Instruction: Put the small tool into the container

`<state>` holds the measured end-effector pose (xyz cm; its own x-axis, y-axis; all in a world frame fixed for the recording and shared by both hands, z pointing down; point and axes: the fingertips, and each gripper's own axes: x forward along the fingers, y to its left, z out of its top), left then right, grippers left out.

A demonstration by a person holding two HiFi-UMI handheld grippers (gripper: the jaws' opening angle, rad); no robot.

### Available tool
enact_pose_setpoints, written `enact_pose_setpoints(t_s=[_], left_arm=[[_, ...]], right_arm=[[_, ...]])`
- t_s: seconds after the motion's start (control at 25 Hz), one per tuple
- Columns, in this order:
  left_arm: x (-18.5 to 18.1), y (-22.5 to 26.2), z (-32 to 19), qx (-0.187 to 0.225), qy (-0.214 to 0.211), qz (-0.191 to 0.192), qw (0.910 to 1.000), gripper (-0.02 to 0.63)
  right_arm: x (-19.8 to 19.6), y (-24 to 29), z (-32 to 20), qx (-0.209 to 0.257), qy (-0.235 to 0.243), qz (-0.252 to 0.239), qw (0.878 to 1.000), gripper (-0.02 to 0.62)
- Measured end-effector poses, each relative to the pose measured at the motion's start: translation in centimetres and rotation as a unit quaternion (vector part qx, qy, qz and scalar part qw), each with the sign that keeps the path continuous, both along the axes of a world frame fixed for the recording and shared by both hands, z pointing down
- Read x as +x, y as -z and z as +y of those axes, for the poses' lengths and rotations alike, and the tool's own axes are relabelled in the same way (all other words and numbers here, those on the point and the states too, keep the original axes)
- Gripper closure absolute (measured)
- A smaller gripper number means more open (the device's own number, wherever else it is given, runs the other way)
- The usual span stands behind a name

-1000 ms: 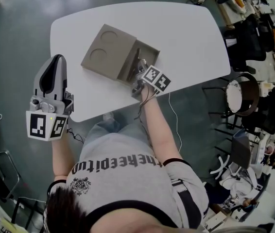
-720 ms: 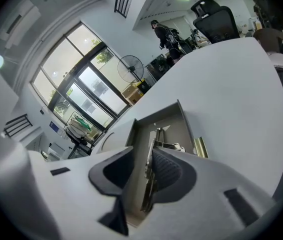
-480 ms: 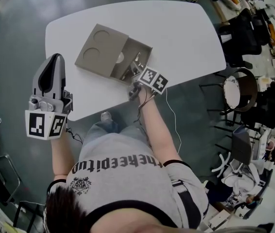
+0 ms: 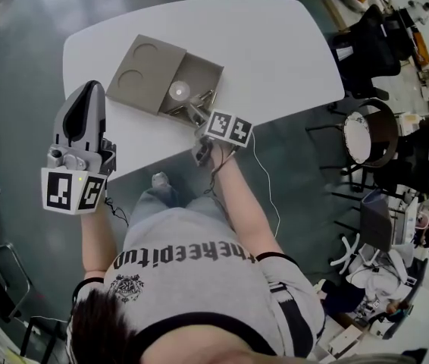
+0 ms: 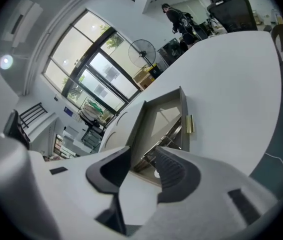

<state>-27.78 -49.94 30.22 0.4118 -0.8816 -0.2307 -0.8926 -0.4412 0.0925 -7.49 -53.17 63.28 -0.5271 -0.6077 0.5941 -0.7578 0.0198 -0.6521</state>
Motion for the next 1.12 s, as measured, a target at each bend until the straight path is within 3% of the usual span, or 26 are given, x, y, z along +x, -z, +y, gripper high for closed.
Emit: enact_pose_setpoints(t_s=[0.28,0.44,0.72,1.12], left_arm=[[1.6,0.4,1.8,0.002,0.0,0.004,1.0,0.591],[2.2,0.6,2.8,0.005,0.003,0.005,1.0,0.591],[3.9,1.5,4.8,0.016,0.004,0.005,0.9999,0.591],[6.0,2.3,7.7,0.022,-0.001,0.007,0.9997,0.591]], right_arm=[[1.0,1.0,2.4,0.015,0.025,0.012,0.999,0.46],[2.0,4.2,2.8,0.087,0.043,0.058,0.994,0.594],[3.2,11.7,4.2,0.238,0.08,0.163,0.954,0.594],[5.9,20.2,7.8,0.354,0.05,0.214,0.909,0.594]])
